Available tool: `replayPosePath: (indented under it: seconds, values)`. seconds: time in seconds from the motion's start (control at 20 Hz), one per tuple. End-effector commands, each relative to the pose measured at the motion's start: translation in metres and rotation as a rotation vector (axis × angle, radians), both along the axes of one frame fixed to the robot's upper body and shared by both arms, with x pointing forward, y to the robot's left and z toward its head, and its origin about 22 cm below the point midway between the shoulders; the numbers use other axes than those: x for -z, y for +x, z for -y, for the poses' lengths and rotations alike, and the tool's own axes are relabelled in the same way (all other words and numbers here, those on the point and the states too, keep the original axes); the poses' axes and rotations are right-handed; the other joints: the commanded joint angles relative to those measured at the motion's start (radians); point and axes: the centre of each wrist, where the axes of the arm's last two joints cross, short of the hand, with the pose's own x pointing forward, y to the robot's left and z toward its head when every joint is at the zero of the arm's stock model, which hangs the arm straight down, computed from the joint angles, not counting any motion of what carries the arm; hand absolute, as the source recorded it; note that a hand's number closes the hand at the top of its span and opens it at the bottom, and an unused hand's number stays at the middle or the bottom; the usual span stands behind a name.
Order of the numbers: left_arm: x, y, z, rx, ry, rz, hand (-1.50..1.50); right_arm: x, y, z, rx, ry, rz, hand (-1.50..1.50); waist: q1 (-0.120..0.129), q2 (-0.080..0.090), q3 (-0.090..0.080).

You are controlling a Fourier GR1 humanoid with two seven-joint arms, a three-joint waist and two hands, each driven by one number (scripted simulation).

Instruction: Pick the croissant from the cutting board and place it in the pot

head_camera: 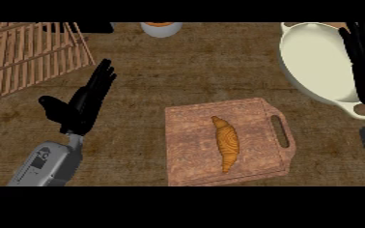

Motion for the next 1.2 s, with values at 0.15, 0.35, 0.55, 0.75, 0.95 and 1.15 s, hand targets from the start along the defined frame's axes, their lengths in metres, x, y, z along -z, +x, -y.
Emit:
replayPosePath:
  seconds: [0.15,0.35,0.55,0.75,0.95,1.15]
  values:
    - [-0.033,0.015,-0.019,-0.148,0.036,0.091,0.00,0.021,0.024,-0.031,-0.309,-0.173,0.023,1.50,0.066,0.001,0.025]
    - [-0.038,0.014,-0.021,-0.172,0.055,0.070,0.00,0.019,0.011,-0.014,-0.381,-0.788,0.041,1.50,0.093,0.002,0.021]
    - [-0.061,0.001,-0.033,-0.234,0.047,0.063,0.00,0.101,0.020,-0.008,-0.449,-0.488,0.160,-1.50,0.053,-0.006,0.027]
    - [-0.064,0.000,-0.038,-0.274,0.059,0.065,0.00,0.104,0.032,-0.012,-0.600,-0.473,0.242,-1.50,0.022,-0.008,0.025]
    - [-0.047,-0.020,-0.046,-0.266,0.055,0.032,0.00,0.052,0.038,-0.016,-0.689,-0.603,0.169,-1.50,0.008,-0.014,0.023]
    - [-0.055,-0.014,-0.040,-0.285,0.060,0.039,0.00,0.040,0.032,-0.065,-0.824,-0.802,0.018,-1.50,0.006,-0.018,0.021]
